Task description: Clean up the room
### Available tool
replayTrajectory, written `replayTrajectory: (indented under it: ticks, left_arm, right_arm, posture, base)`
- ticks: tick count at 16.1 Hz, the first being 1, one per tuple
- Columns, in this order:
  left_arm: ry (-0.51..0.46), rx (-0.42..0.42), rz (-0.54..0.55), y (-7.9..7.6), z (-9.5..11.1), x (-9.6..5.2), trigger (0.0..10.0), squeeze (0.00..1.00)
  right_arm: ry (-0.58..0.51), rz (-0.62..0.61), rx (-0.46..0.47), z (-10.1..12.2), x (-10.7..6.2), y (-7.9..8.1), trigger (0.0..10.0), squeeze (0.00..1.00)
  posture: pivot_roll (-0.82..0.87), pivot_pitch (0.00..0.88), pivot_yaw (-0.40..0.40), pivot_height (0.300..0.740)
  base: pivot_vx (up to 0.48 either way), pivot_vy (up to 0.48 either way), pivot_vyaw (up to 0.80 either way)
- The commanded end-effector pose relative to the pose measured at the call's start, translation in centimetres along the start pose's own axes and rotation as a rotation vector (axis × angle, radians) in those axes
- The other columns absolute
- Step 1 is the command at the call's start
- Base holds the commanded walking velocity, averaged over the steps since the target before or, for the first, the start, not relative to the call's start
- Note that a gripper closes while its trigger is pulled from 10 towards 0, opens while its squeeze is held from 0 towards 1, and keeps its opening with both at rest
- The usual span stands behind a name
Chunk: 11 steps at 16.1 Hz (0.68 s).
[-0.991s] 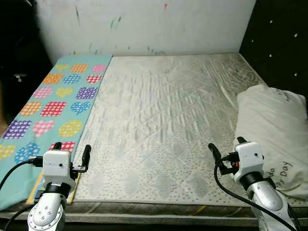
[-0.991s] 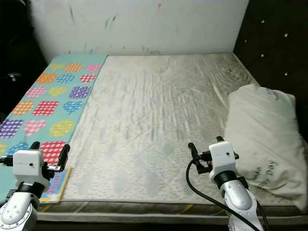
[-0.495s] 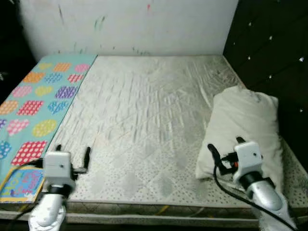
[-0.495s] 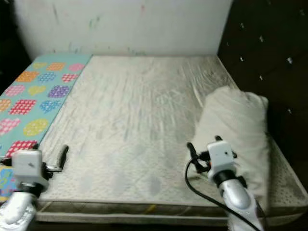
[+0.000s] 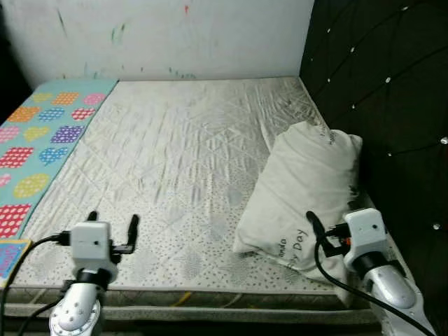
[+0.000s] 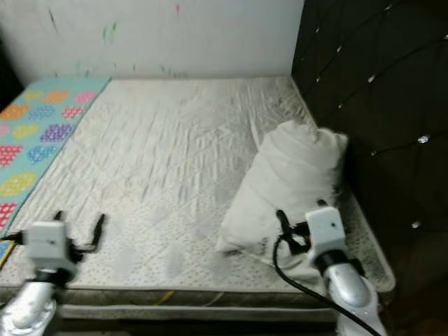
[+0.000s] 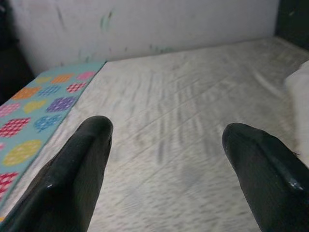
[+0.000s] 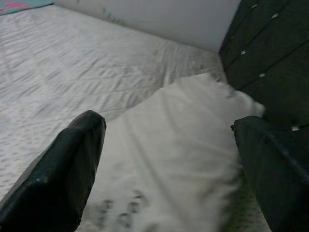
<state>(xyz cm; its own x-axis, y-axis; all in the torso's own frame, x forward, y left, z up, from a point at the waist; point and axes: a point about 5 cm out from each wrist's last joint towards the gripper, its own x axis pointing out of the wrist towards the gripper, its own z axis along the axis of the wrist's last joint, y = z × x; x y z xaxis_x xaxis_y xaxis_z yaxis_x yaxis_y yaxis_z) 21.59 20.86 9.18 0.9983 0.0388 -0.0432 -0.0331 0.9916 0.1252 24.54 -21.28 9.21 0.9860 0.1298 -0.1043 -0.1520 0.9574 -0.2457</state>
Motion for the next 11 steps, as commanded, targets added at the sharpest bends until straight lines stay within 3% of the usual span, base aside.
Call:
replayTrajectory:
  ticks: [1,11]
  left_arm:
    - [0.000,0.020,0.025,0.95,0.10,-0.12,10.0,0.00]
    - [0.010,0.002,0.024,1.08,-0.27,-0.08,10.0,0.00]
  right_arm:
    - [-0.015,0.012,-0.005,0.40,0.16,0.38,10.0,0.00]
    - [0.008,-0.046,0.014,0.39,0.49,0.40,10.0,0.00]
  posture:
    - [-0.18,0.046,0.044,0.740]
    - [-0.18,0.043,0.046,0.740]
  base:
    - [0.000,0.000,0.00]
    - [0.000,0.000,0.00]
